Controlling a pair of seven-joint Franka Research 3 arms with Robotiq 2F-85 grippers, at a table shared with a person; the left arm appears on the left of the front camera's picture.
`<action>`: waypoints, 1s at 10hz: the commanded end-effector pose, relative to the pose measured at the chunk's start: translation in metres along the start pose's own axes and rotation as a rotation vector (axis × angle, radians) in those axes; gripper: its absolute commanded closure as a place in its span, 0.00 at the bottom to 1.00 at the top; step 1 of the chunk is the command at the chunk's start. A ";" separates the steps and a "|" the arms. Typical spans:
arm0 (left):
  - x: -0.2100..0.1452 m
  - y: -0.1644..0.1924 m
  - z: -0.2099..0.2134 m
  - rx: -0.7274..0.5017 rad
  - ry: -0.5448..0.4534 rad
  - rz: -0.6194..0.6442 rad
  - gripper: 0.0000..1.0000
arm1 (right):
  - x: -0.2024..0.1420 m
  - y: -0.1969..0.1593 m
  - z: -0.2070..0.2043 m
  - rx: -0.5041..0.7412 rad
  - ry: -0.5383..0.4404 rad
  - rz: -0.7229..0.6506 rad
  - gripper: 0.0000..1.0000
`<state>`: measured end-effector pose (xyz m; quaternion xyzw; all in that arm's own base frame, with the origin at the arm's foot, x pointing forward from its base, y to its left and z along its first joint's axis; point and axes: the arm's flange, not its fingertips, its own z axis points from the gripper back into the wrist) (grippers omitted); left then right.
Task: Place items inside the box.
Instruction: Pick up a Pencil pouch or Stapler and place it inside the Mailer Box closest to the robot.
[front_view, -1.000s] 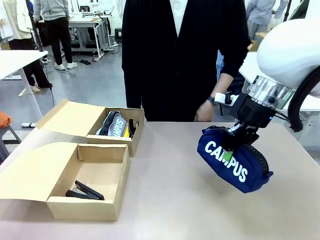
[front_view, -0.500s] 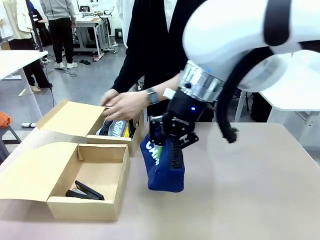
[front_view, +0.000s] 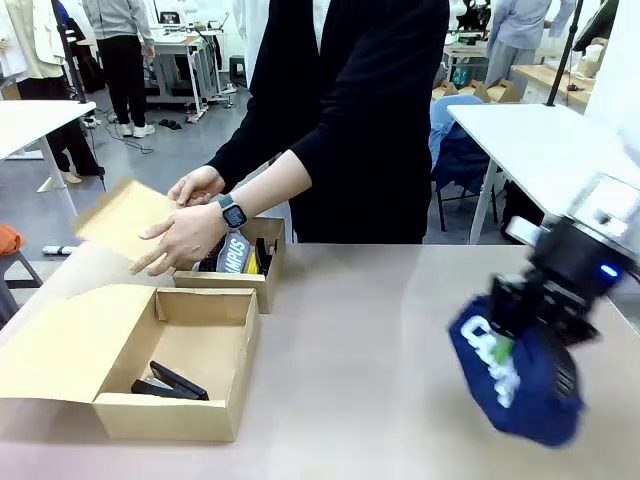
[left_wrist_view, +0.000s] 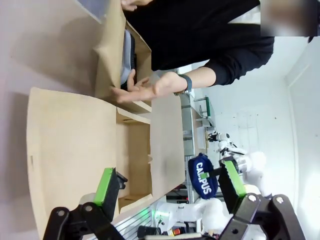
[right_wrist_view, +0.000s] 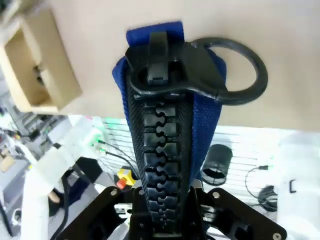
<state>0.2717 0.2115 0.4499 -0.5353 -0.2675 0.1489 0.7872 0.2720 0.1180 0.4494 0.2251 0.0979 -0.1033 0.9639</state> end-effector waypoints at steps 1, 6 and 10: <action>-0.002 0.000 -0.001 -0.022 -0.008 -0.013 0.00 | 0.019 0.042 0.001 -0.032 0.021 0.070 0.93; -0.002 0.000 -0.001 -0.022 -0.008 -0.013 0.00 | 0.019 0.042 0.001 -0.032 0.021 0.070 0.93; -0.002 0.000 -0.001 -0.022 -0.008 -0.013 0.00 | 0.019 0.042 0.001 -0.032 0.021 0.070 0.93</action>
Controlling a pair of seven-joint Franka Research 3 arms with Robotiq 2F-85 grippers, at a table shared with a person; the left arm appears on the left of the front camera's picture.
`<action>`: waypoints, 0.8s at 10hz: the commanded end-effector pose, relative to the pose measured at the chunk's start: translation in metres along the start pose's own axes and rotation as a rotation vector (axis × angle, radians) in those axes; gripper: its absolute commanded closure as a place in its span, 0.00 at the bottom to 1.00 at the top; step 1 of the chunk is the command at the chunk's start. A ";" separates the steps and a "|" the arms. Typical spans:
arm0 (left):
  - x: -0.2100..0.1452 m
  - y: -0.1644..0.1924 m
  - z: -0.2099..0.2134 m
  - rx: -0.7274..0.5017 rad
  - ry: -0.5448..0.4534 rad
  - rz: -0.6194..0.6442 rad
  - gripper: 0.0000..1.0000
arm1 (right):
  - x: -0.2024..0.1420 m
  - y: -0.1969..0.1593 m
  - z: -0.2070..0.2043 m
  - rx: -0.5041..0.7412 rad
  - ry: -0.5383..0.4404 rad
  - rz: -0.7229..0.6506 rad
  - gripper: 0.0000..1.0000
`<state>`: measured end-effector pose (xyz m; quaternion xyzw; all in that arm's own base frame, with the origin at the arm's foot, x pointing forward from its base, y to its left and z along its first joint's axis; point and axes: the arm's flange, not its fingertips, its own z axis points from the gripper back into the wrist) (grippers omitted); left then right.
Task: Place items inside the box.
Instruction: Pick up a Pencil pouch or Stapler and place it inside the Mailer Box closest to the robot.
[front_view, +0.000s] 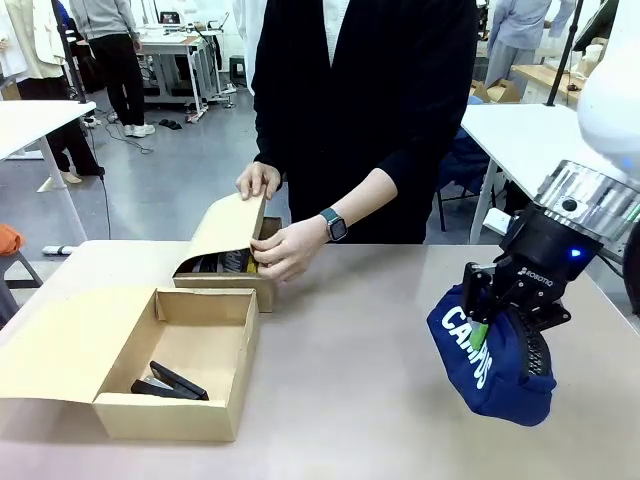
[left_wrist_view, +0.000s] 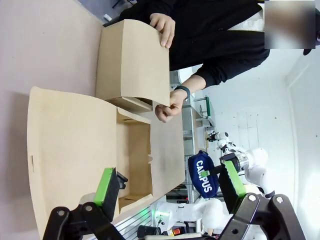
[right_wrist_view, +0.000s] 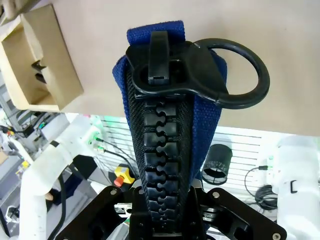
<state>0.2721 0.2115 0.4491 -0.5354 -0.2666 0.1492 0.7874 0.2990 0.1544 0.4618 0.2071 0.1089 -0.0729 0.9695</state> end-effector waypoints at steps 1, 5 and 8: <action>-0.002 -0.001 -0.001 -0.023 -0.009 -0.014 0.00 | 0.000 0.000 0.000 0.000 0.000 0.000 0.93; -0.002 -0.001 -0.001 -0.023 -0.009 -0.014 0.00 | 0.022 0.133 -0.024 -0.050 -0.161 0.193 0.93; -0.002 -0.001 -0.001 -0.023 -0.009 -0.014 0.00 | 0.038 0.164 -0.042 -0.141 -0.159 0.220 0.93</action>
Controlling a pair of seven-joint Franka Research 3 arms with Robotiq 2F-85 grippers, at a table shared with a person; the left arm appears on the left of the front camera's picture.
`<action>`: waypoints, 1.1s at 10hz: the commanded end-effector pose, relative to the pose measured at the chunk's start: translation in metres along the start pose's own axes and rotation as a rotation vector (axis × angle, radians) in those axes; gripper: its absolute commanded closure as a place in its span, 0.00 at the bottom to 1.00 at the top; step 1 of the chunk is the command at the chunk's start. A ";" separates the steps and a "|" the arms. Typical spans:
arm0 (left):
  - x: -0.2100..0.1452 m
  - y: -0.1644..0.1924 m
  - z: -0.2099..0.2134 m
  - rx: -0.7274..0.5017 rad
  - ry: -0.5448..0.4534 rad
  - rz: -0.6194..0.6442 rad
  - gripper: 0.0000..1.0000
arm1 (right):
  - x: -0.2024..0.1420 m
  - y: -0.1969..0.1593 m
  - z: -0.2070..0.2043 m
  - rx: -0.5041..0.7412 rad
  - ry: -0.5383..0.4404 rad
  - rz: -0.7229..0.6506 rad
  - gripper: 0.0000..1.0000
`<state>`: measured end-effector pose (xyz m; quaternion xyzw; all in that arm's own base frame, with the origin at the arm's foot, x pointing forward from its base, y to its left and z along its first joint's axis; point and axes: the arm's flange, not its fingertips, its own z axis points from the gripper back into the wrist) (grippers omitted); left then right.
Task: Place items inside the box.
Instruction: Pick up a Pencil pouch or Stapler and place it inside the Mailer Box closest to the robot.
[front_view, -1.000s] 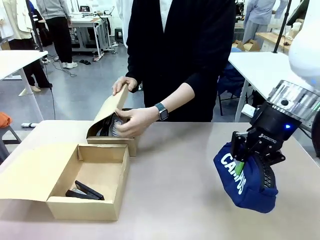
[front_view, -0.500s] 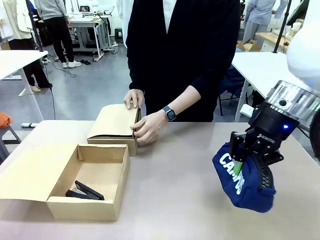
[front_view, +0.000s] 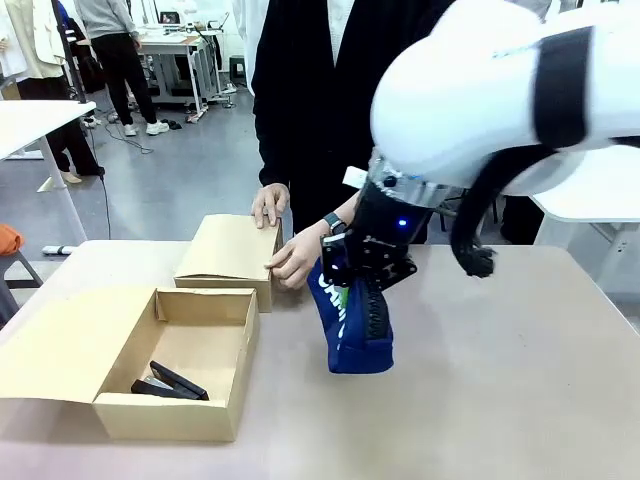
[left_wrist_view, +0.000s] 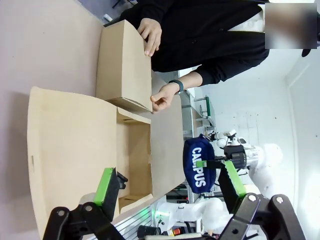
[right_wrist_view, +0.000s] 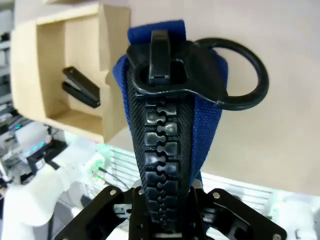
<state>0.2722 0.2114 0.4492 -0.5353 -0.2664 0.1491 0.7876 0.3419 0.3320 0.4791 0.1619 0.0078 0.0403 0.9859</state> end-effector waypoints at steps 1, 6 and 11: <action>-0.002 -0.001 -0.001 -0.023 -0.010 -0.014 0.00 | 0.009 -0.036 0.013 -0.026 -0.011 -0.041 0.93; -0.002 -0.001 -0.001 -0.023 -0.010 -0.014 0.00 | -0.084 -0.182 0.045 0.055 -0.033 -0.173 0.93; -0.002 -0.001 -0.001 -0.023 -0.010 -0.014 0.00 | -0.055 -0.111 0.048 0.175 -0.104 -0.150 0.93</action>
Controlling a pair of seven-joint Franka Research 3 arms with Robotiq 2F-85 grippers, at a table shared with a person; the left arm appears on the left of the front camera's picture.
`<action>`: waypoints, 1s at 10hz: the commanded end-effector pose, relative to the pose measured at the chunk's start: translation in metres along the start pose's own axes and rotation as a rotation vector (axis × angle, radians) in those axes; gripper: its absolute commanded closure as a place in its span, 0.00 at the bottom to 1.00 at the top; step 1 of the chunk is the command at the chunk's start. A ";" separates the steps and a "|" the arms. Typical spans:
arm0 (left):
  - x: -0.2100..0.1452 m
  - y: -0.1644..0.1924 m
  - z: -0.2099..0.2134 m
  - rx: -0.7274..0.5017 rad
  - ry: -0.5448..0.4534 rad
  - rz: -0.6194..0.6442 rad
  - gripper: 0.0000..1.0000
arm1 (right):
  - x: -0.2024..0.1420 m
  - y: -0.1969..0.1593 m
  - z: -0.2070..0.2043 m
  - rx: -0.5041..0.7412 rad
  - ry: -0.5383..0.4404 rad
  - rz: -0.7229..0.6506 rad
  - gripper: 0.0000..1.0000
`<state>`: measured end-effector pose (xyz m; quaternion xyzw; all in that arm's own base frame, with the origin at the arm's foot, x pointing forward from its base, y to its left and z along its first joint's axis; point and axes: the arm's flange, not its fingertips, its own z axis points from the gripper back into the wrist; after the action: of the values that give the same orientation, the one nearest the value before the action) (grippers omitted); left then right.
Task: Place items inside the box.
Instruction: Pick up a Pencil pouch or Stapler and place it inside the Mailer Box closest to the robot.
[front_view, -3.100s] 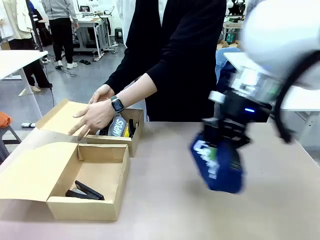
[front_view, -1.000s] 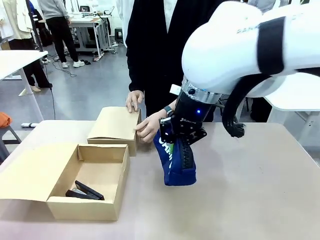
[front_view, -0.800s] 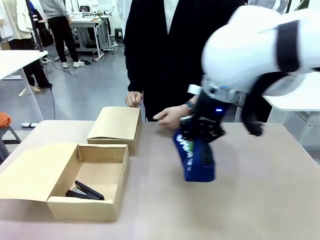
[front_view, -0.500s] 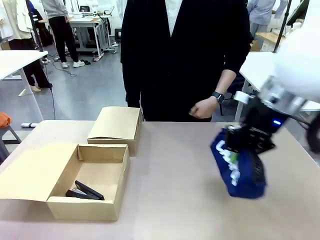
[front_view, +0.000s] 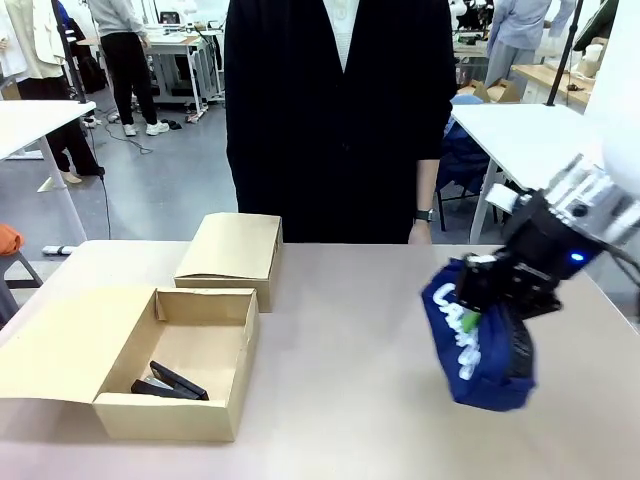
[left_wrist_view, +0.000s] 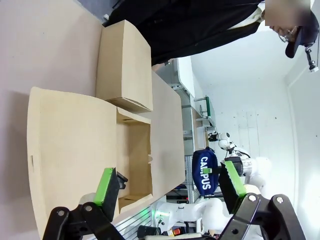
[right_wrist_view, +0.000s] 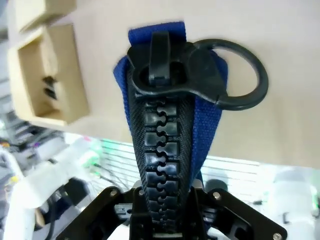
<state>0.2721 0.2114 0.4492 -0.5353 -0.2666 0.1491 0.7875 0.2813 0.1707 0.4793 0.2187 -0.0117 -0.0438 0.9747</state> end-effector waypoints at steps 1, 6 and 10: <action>-0.002 -0.001 -0.001 -0.023 -0.009 -0.014 0.00 | 0.024 0.099 -0.015 0.131 -0.027 -0.014 0.93; -0.002 -0.001 -0.001 -0.023 -0.009 -0.014 0.00 | 0.023 0.324 -0.137 0.112 -0.001 0.019 0.93; -0.002 -0.001 -0.001 -0.023 -0.009 -0.014 0.00 | 0.003 0.299 -0.176 0.037 0.125 0.102 0.93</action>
<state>0.2723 0.2111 0.4494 -0.5352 -0.2664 0.1487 0.7877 0.3194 0.5133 0.4440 0.2309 0.0397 0.0189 0.9720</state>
